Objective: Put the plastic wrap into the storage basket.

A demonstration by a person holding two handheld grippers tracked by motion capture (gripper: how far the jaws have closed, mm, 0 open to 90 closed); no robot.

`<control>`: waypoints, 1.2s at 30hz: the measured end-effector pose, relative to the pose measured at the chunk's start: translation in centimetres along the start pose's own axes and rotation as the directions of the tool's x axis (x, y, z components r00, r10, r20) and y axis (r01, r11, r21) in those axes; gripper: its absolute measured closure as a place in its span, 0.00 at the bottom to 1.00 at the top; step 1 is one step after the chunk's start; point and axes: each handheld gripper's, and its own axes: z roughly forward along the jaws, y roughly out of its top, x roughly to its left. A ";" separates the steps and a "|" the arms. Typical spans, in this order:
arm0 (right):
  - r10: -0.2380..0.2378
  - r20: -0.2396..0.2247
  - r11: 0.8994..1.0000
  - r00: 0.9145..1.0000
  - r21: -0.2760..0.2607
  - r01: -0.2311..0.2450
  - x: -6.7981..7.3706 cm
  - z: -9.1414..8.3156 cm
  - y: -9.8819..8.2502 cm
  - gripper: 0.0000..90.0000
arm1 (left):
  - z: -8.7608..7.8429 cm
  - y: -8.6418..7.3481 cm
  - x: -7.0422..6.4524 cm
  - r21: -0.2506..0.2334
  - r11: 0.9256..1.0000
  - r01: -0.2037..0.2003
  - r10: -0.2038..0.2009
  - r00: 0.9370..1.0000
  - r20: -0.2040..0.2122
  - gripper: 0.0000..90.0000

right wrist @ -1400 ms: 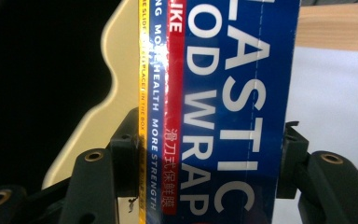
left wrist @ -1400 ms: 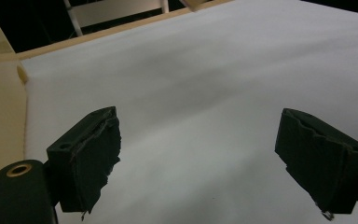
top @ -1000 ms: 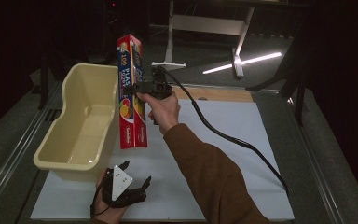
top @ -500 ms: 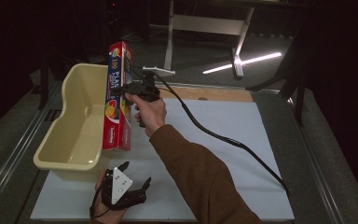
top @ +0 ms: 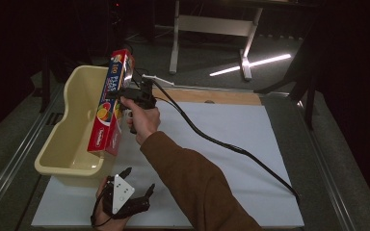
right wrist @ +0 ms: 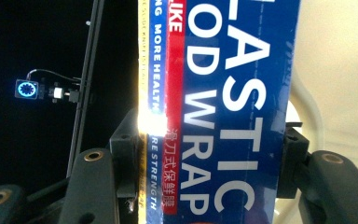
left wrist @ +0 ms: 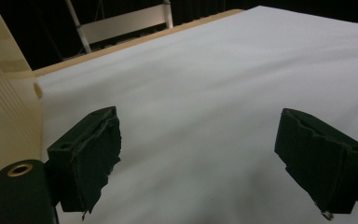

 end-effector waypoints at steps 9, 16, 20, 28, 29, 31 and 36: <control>0.040 -0.037 0.999 0.998 0.006 -0.040 -0.2 1.9 -0.9 0.47 | -0.4 0.0 0.1 -0.006 1.000 0.001 -0.001 1.000 -0.002 0.16; 0.042 -0.040 0.999 0.998 -0.013 -0.042 -0.5 2.6 -0.8 0.47 | -0.7 -0.1 0.1 -0.009 1.000 0.007 -0.007 1.000 -0.004 0.16; 0.050 -0.045 0.999 0.998 -0.009 -0.051 -0.5 2.7 -0.9 0.47 | -0.7 -0.1 0.0 -0.014 1.000 0.006 -0.006 1.000 -0.002 0.16; 0.023 -0.019 1.000 1.000 -0.006 -0.023 -0.2 3.0 -1.7 0.46 | -0.6 -0.1 -0.2 -0.016 1.000 -0.003 0.003 1.000 0.006 0.16; 0.023 -0.019 1.000 1.000 -0.006 -0.023 -0.2 3.0 -1.7 0.46 | -0.6 -0.1 -0.2 -0.016 1.000 -0.003 0.003 1.000 0.006 0.16; 0.004 -0.002 1.000 1.000 0.005 -0.004 0.1 3.5 -2.1 0.46 | -0.7 -0.1 -0.2 -0.015 1.000 -0.003 0.004 1.000 0.006 0.16; 0.004 0.003 1.000 1.000 -0.012 -0.004 -0.1 4.2 -2.4 0.46 | -0.8 -0.1 -0.1 -0.026 1.000 0.004 -0.004 1.000 0.004 0.16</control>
